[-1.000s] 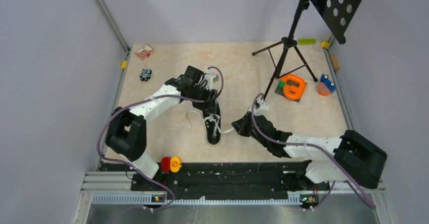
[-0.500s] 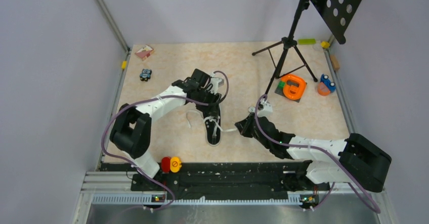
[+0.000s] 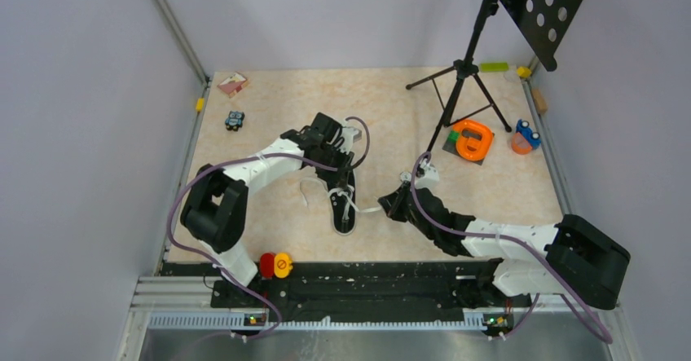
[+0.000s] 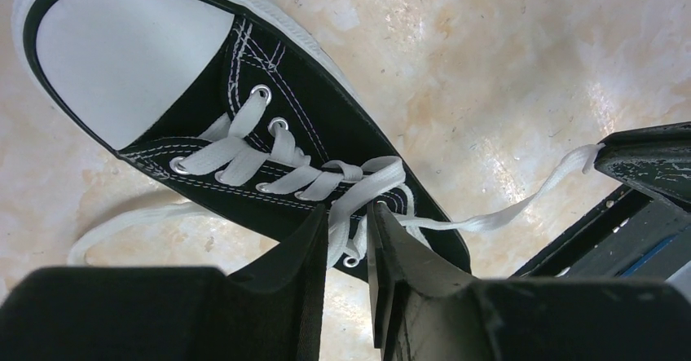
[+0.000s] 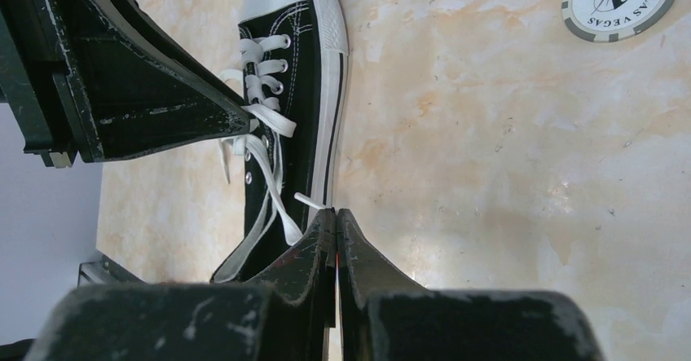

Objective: Tie the shoes
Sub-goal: Cross the shoelace with the shoelace.

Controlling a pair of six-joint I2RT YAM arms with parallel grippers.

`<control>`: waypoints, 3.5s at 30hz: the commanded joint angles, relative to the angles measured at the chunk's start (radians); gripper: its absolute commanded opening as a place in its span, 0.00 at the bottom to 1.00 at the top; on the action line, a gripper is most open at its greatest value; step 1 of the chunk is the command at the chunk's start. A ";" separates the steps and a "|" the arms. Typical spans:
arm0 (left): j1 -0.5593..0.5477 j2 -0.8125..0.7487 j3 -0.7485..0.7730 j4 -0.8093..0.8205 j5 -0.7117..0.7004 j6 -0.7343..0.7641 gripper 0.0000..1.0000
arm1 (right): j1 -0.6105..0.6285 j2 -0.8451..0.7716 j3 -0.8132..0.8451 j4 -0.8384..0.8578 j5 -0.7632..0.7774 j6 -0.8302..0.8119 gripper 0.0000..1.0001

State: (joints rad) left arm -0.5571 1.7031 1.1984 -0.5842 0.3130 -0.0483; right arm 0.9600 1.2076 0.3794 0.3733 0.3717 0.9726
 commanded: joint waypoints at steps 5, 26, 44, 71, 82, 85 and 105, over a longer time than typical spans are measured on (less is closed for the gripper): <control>-0.008 0.017 0.021 0.001 0.009 0.009 0.36 | 0.006 -0.007 0.009 0.014 0.018 0.001 0.00; -0.008 -0.056 0.065 -0.040 0.041 -0.011 0.00 | 0.014 0.162 0.167 0.103 -0.125 -0.079 0.00; 0.012 -0.072 0.087 -0.054 0.125 -0.010 0.00 | 0.014 0.318 0.263 0.166 -0.122 -0.046 0.00; 0.035 -0.100 0.034 -0.022 0.182 -0.011 0.00 | -0.018 0.445 0.414 -0.005 -0.070 0.121 0.00; 0.037 -0.097 0.010 -0.021 0.201 -0.009 0.00 | -0.074 0.482 0.390 0.153 -0.105 0.243 0.00; 0.039 -0.095 0.005 -0.013 0.200 -0.015 0.00 | -0.076 0.486 0.374 0.216 -0.110 0.270 0.00; 0.063 -0.069 -0.054 0.063 0.179 -0.059 0.00 | -0.076 0.503 0.263 0.365 -0.203 0.432 0.24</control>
State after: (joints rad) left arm -0.5018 1.6386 1.1587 -0.5930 0.4820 -0.0845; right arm 0.8871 1.7477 0.6659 0.6983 0.1852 1.3853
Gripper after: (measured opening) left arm 0.006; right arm 0.210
